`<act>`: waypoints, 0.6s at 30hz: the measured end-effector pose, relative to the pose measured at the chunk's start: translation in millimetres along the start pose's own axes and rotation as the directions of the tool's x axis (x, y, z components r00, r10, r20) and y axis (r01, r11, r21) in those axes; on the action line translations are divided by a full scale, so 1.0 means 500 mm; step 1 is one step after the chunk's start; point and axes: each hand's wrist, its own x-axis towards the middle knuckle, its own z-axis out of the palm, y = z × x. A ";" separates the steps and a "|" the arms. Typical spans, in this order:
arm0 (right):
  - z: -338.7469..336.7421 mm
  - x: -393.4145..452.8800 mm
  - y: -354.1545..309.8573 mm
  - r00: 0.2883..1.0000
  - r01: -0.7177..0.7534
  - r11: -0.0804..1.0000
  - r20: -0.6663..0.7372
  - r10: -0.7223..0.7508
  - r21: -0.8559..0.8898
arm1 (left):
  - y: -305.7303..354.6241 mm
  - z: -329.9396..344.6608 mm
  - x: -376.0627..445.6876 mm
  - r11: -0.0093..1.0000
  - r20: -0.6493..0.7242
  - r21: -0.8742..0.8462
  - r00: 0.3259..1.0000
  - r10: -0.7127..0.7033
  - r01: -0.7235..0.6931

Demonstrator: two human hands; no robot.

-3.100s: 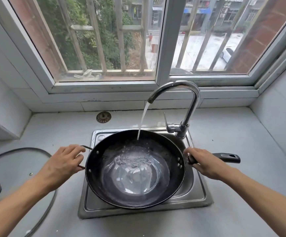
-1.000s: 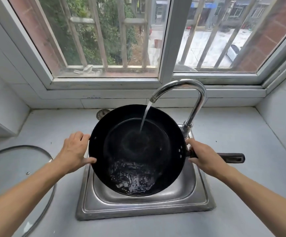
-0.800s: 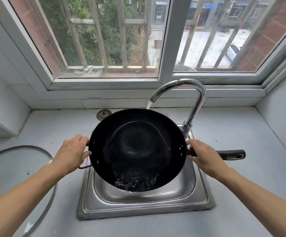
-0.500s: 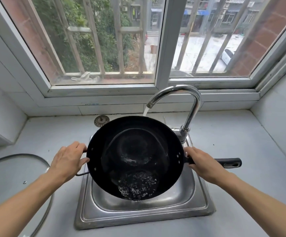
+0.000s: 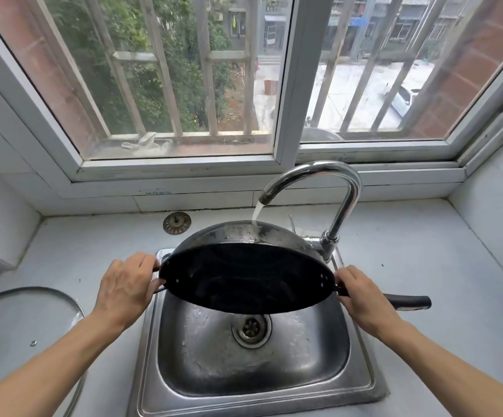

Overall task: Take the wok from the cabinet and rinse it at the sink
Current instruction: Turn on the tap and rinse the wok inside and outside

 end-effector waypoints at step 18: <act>0.008 0.011 0.047 0.999 -0.038 0.999 0.032 0.037 0.021 | 0.017 0.005 0.090 0.997 0.004 -0.005 0.997 0.073 -0.073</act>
